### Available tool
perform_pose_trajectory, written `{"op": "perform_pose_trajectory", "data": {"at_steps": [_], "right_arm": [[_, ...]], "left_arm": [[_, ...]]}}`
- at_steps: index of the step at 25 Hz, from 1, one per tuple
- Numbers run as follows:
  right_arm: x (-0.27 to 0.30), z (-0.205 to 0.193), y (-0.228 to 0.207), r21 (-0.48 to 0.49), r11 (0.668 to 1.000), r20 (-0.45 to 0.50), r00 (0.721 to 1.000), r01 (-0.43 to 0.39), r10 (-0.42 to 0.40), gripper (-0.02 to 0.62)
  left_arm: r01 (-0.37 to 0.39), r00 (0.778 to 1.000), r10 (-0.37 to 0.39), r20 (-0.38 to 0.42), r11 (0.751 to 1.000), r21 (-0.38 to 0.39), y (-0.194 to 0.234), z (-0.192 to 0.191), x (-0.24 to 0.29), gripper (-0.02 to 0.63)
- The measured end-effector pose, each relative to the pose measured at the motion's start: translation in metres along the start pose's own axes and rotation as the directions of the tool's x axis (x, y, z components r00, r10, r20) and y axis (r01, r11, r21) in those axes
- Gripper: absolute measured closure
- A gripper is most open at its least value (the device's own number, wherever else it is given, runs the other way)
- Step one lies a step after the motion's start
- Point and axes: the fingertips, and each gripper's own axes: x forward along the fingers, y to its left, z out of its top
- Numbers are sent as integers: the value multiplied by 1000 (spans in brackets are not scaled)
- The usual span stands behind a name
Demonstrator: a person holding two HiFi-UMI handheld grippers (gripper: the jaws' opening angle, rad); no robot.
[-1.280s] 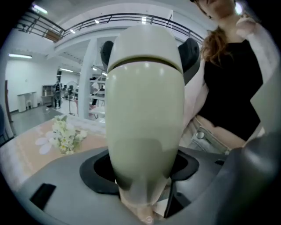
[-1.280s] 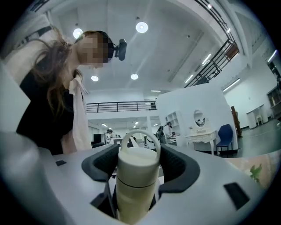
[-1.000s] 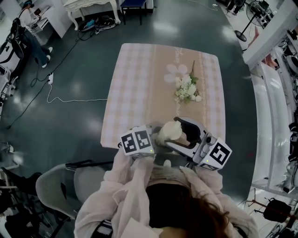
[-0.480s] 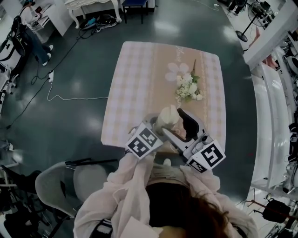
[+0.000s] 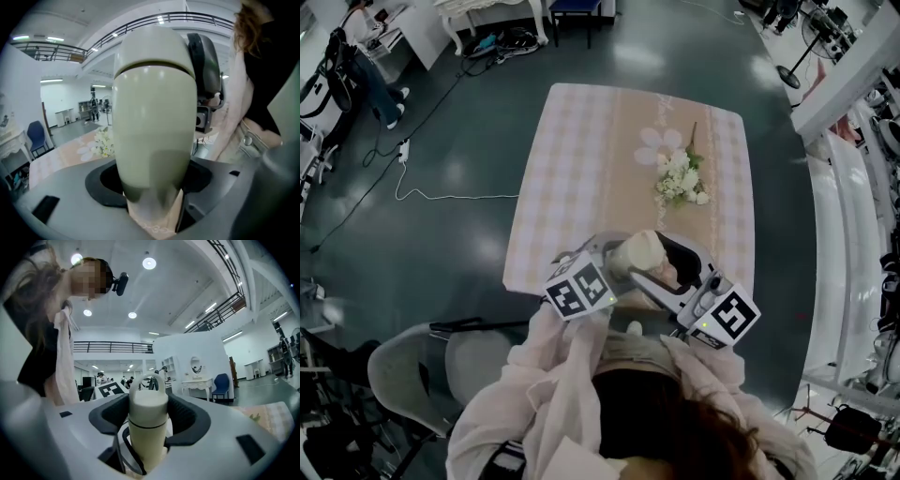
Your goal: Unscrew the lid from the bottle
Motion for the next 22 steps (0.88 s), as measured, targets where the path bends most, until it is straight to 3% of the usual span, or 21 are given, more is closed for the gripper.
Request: {"op": "perform_pose_trajectory", "data": {"at_steps": [4,8,10,12,16,22], "right_arm": [[-4,5,16,-48,993,36,994,-106,107,319],[-4,5,17,-34,994,57,993,-103,105,318],[-7,1,7,-32,998,52,997,-53,54,321],[-9,1,-4,-4,1000,62,998,9,-8,315],[-6,-1,-14,49,995,43,995,88,-90,258],[7,-16,-25,107,976,-21,982,191,-190,252]], "left_arm": [[126,992,-127,1,986,111,-14,1,-6,291],[161,987,-162,-9,976,146,-16,-2,-6,291],[115,993,-116,1,990,84,-7,-3,-2,290],[23,1000,-23,4,1000,5,7,-5,1,290],[-160,987,157,-38,981,-105,28,-11,6,291],[-188,982,184,-44,967,-169,24,-15,17,290]]}}
